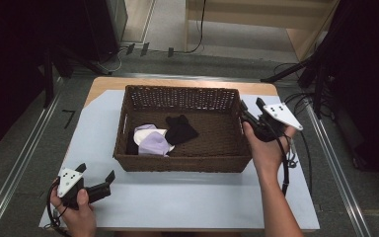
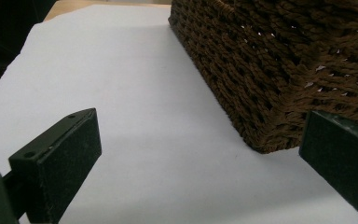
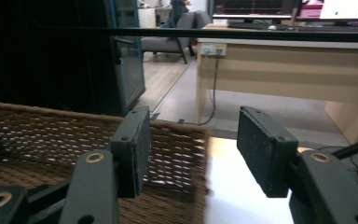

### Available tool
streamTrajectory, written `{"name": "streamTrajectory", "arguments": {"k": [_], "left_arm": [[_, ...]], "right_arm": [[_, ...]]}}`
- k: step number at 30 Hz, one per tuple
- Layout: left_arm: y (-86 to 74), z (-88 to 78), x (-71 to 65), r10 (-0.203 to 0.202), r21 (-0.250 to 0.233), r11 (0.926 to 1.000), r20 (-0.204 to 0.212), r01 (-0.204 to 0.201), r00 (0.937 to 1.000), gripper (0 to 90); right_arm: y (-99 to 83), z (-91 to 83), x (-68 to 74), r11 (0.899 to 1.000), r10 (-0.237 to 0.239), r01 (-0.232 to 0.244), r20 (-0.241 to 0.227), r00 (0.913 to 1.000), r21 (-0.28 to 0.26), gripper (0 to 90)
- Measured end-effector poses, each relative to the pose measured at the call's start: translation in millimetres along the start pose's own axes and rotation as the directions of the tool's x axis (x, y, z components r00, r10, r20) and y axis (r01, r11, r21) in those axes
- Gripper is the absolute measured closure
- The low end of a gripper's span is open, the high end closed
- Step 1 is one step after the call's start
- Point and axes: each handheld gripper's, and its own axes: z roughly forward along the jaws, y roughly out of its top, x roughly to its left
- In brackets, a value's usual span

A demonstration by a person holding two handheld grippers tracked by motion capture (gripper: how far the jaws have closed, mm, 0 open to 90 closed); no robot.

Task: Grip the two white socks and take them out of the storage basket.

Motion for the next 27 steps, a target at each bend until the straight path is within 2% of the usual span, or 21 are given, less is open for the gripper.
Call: {"name": "streamTrajectory", "arguments": {"k": [3,7,13,16,19,22,27], "left_arm": [[0.0,0.1,0.2,-0.005,0.001,1.0000,0.001,0.005,1.0000,0.0],[0.2,0.3,0.1,-0.007,0.003,1.0000,0.001,0.007,1.0000,0.0],[0.2,0.4,0.4,-0.007,0.003,1.0000,0.003,0.007,1.0000,0.0],[0.2,0.4,0.6,-0.007,0.002,1.0000,0.004,0.007,1.0000,0.0],[0.1,0.3,0.6,-0.011,0.001,0.9999,0.005,0.011,0.9999,0.0],[0.0,0.2,0.9,-0.013,-0.002,0.9999,0.005,0.013,0.9999,0.0],[0.0,0.1,1.3,-0.015,-0.003,0.9999,0.008,0.015,0.9998,0.0]], "right_arm": [[0.9,10.5,18.8,1.000,-0.003,0.003,-0.031,0.9995,0.002,45.3],[-3.9,25.1,45.7,0.999,-0.021,0.024,-0.081,0.9965,0.033,45.6],[-14.2,45.2,85.9,0.994,-0.031,0.049,-0.175,0.9840,0.100,49.3],[-17.8,57.2,107.1,0.987,-0.033,0.069,-0.234,0.9718,0.146,54.8],[-21.3,67.3,122.4,0.979,-0.028,0.080,-0.269,0.9629,0.185,59.1],[-25.7,78.8,137.3,0.968,-0.009,0.084,-0.300,0.9540,0.237,63.5],[-30.4,90.5,151.3,0.950,-0.023,0.120,-0.320,0.9472,0.287,67.7]]}}
